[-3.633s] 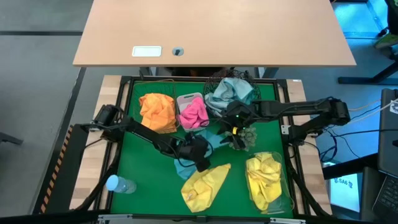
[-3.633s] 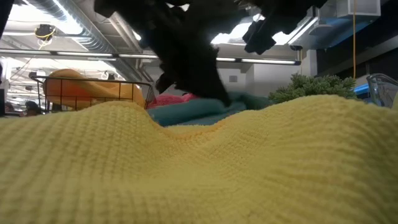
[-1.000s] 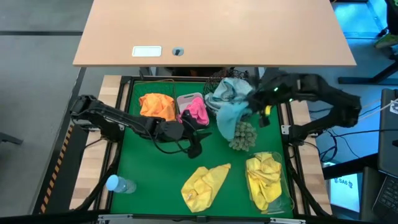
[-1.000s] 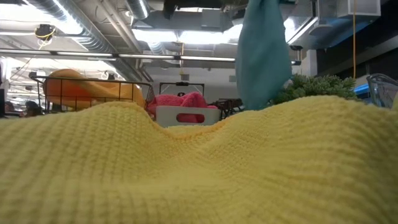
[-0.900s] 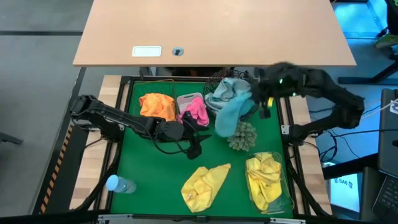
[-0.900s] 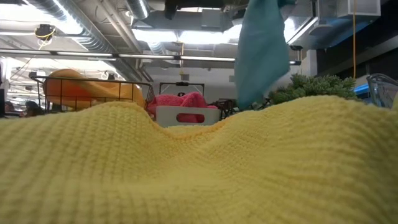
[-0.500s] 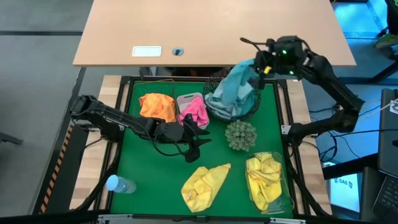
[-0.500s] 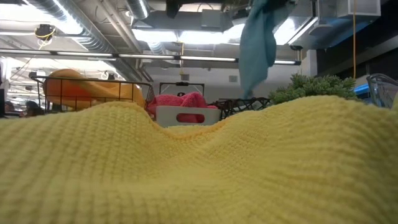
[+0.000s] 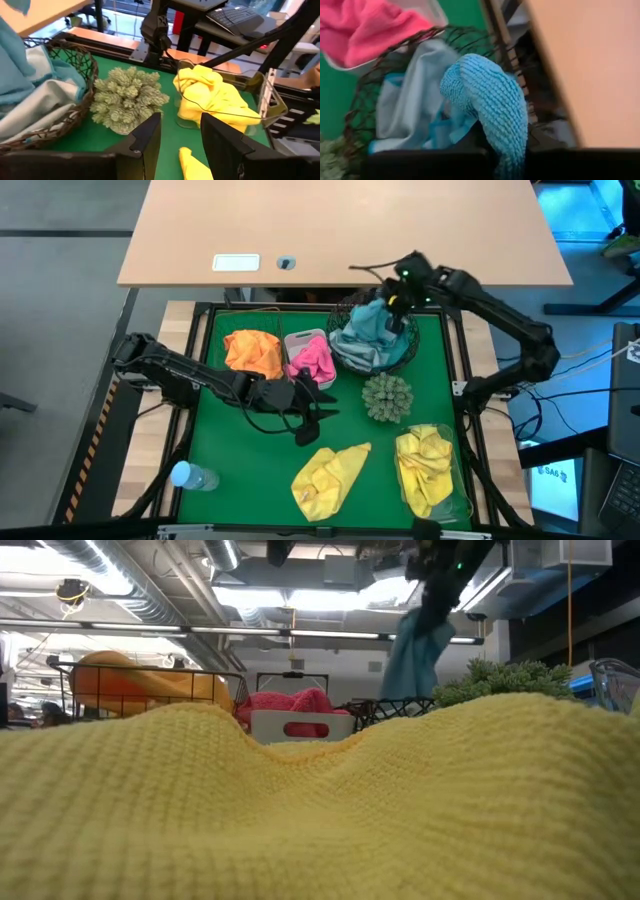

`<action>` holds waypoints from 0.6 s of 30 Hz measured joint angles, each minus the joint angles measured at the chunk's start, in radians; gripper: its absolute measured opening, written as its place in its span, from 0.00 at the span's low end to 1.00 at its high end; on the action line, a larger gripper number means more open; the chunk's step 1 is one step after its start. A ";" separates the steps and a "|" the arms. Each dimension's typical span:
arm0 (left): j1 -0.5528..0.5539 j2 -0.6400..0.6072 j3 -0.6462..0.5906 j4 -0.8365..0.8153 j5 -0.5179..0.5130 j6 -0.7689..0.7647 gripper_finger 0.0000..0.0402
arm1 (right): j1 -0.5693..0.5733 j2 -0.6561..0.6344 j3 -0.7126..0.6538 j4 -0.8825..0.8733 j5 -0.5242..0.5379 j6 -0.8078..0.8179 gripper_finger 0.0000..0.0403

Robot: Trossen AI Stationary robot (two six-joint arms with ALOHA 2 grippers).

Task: Sort microfiber towel by color & place in baskets
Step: Put the blue microfiber towel into the black basket

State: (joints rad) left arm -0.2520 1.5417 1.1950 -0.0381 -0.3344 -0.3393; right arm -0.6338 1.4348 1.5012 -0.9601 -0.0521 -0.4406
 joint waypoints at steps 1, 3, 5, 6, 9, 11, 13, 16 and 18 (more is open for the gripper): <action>0.000 0.000 0.000 -0.001 0.008 -0.001 0.33 | 0.000 0.011 -0.014 0.000 -0.018 0.014 0.06; 0.000 0.000 0.000 -0.013 0.015 -0.002 0.33 | 0.000 0.031 -0.040 -0.001 -0.031 0.036 0.06; -0.001 0.000 0.000 -0.026 0.016 -0.002 0.33 | 0.000 0.046 -0.062 0.000 -0.033 0.045 0.06; 0.000 0.000 -0.001 -0.030 0.015 -0.002 0.33 | 0.000 0.053 -0.070 -0.002 -0.035 0.046 0.06; 0.000 0.004 -0.001 -0.032 0.015 -0.002 0.33 | 0.000 0.081 -0.085 -0.015 -0.036 0.049 0.06; 0.000 0.011 -0.001 -0.033 0.015 -0.002 0.33 | 0.000 0.096 -0.088 -0.016 -0.036 0.051 0.06; -0.003 0.012 -0.001 -0.043 0.016 -0.005 0.33 | 0.000 0.106 -0.088 -0.015 -0.037 0.051 0.06; -0.004 0.010 -0.001 -0.047 0.015 -0.026 0.33 | 0.000 0.117 -0.088 -0.013 -0.047 0.051 0.07; -0.010 0.011 -0.001 -0.055 0.015 -0.040 0.33 | 0.000 0.118 -0.088 -0.013 -0.055 0.051 0.11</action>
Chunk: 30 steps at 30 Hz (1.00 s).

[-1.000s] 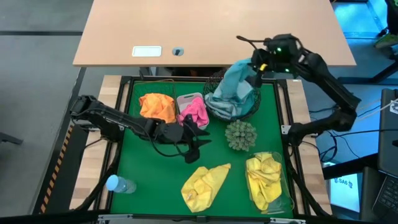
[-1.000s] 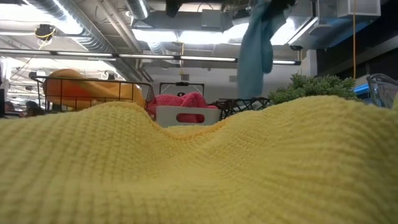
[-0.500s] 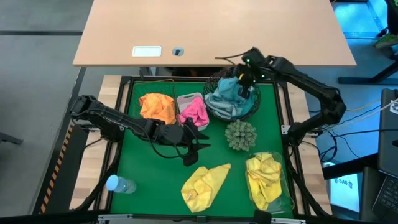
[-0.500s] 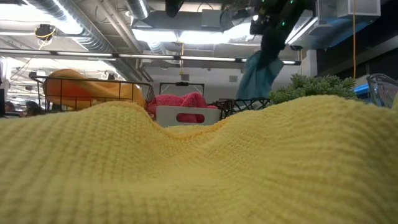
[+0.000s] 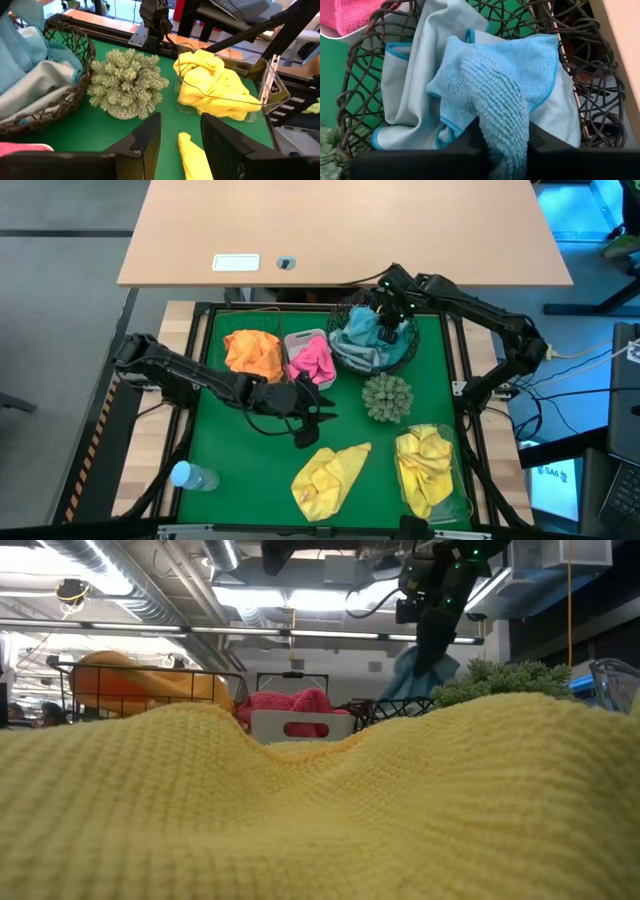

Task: Sort microfiber towel by color & place in baskets
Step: Put the blue microfiber towel into the black basket, then put the yellow microfiber towel into the transparent bin

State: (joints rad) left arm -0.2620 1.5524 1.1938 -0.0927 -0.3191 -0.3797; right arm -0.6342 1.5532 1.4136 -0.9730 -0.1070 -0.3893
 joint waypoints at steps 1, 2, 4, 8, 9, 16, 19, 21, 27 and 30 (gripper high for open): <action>-0.002 0.000 0.000 0.000 0.000 -0.008 0.33 | 0.000 0.000 0.000 0.000 0.000 0.000 0.14; -0.006 0.000 0.000 0.001 0.000 -0.012 0.33 | 0.000 0.000 0.000 0.000 0.000 0.000 0.18; -0.018 0.000 0.000 -0.003 0.000 -0.018 0.33 | 0.000 0.000 0.000 0.000 0.001 0.000 0.25; -0.046 0.000 0.000 -0.014 0.000 -0.063 0.33 | 0.000 0.000 0.000 -0.001 0.039 0.000 0.41; -0.054 0.000 0.000 -0.014 0.000 -0.064 0.33 | 0.000 0.000 0.000 -0.001 0.052 0.000 0.44; -0.097 0.000 0.000 -0.036 0.000 -0.083 0.33 | 0.000 0.000 0.000 -0.016 0.081 0.000 0.58; -0.107 0.000 0.000 -0.041 0.001 -0.133 0.33 | 0.000 0.000 0.000 -0.032 0.080 0.000 0.60; -0.108 0.000 0.000 -0.062 0.021 -0.168 0.33 | -0.001 0.000 0.016 -0.064 0.081 -0.002 0.60; -0.108 0.020 0.001 -0.120 0.070 -0.261 0.33 | -0.001 0.000 0.136 -0.171 0.115 0.001 0.59; -0.108 0.048 0.001 -0.121 0.133 -0.273 0.33 | -0.001 -0.005 0.211 -0.223 0.098 0.023 0.59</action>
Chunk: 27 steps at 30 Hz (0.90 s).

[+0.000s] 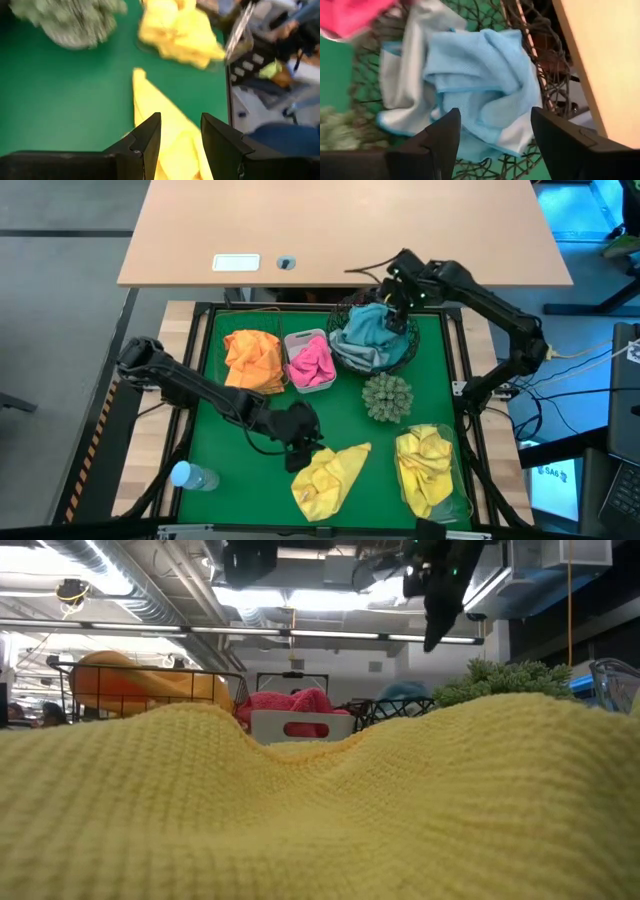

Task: Sort microfiber towel by color & place in baskets
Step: Put the yellow microfiber towel into the transparent bin

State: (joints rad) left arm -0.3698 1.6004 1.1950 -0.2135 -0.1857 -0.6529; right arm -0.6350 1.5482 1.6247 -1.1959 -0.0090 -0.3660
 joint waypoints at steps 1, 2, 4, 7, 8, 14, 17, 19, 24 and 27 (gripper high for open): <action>-0.001 0.013 0.000 -0.007 0.016 0.000 0.33 | 0.001 -0.002 0.021 -0.015 -0.014 0.002 0.59; -0.004 0.026 0.000 -0.002 0.030 -0.002 0.33 | 0.004 -0.005 0.043 -0.025 -0.033 0.005 0.59; -0.012 0.053 0.000 -0.004 0.041 -0.002 0.33 | 0.008 -0.010 0.080 -0.056 -0.076 0.020 0.59; -0.025 0.099 0.000 0.001 0.046 -0.001 0.33 | 0.025 -0.020 0.120 -0.086 -0.144 0.046 0.59; -0.029 0.110 0.000 0.002 0.047 -0.001 0.33 | 0.037 -0.024 0.127 -0.097 -0.163 0.048 0.59; -0.046 0.182 0.000 0.019 0.047 -0.001 0.33 | 0.134 -0.031 0.136 -0.154 -0.251 0.067 0.59; -0.055 0.213 0.000 0.048 0.047 0.000 0.33 | 0.205 -0.031 0.132 -0.173 -0.257 0.096 0.59; -0.060 0.231 0.000 0.054 0.047 0.000 0.33 | 0.255 -0.031 0.129 -0.177 -0.256 0.123 0.59; -0.074 0.262 0.000 0.067 0.046 -0.001 0.33 | 0.375 -0.031 0.129 -0.180 -0.256 0.179 0.59; -0.088 0.280 0.000 0.109 0.047 -0.001 0.33 | 0.447 -0.031 0.128 -0.181 -0.256 0.199 0.59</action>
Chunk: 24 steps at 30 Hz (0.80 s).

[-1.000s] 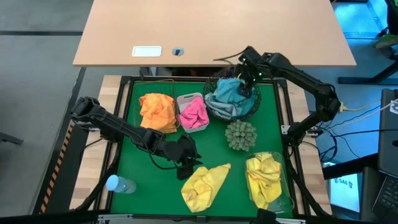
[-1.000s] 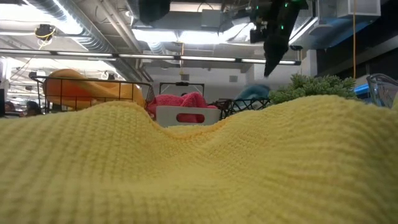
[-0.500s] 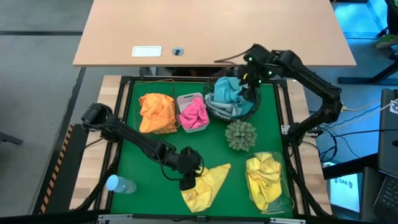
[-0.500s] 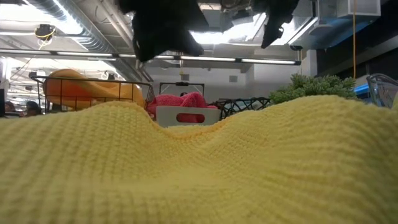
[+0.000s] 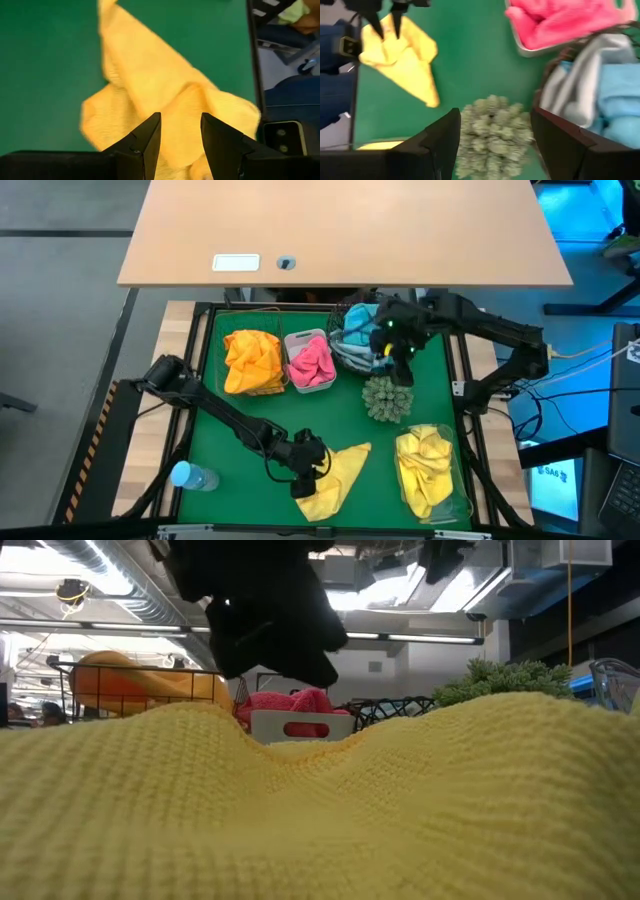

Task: Sort microfiber towel by color & place in baskets
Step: Put the yellow microfiber towel into the transparent bin

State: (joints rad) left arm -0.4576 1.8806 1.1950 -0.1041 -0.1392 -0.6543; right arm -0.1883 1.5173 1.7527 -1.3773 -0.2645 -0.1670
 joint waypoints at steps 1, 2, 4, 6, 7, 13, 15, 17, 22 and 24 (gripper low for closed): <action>-0.004 0.008 0.000 0.018 0.000 0.000 0.33 | 0.022 0.000 0.000 0.000 0.000 0.009 0.59; -0.010 0.013 0.000 0.032 0.000 0.000 0.33 | 0.044 0.000 0.000 0.000 0.000 0.018 0.59; -0.019 0.025 0.000 0.041 -0.004 -0.001 0.33 | 0.089 0.000 0.000 0.003 0.001 0.040 0.59; -0.023 0.035 0.000 0.052 -0.009 -0.016 0.33 | 0.132 0.000 0.000 0.010 0.001 0.063 0.59; -0.024 0.038 -0.001 0.044 -0.013 -0.029 0.33 | 0.154 0.000 0.000 0.018 0.001 0.076 0.59; -0.021 0.076 0.000 0.079 -0.023 -0.051 0.33 | 0.268 0.000 0.000 0.023 0.006 0.121 0.59; -0.021 0.091 0.000 0.075 -0.026 -0.050 0.33 | 0.303 0.000 0.000 0.026 0.010 0.135 0.59; -0.021 0.106 0.000 0.083 -0.032 -0.046 0.33 | 0.330 0.000 0.000 0.026 0.011 0.148 0.59; -0.019 0.147 0.000 0.082 -0.035 -0.018 0.33 | 0.400 0.000 0.000 0.043 0.013 0.175 0.59; -0.018 0.167 0.000 0.085 -0.038 -0.016 0.33 | 0.428 0.000 0.000 0.051 0.014 0.186 0.59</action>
State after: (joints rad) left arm -0.4755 2.0481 1.1950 -0.0189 -0.1772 -0.6708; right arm 0.2393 1.5177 1.7523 -1.3258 -0.2509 0.0190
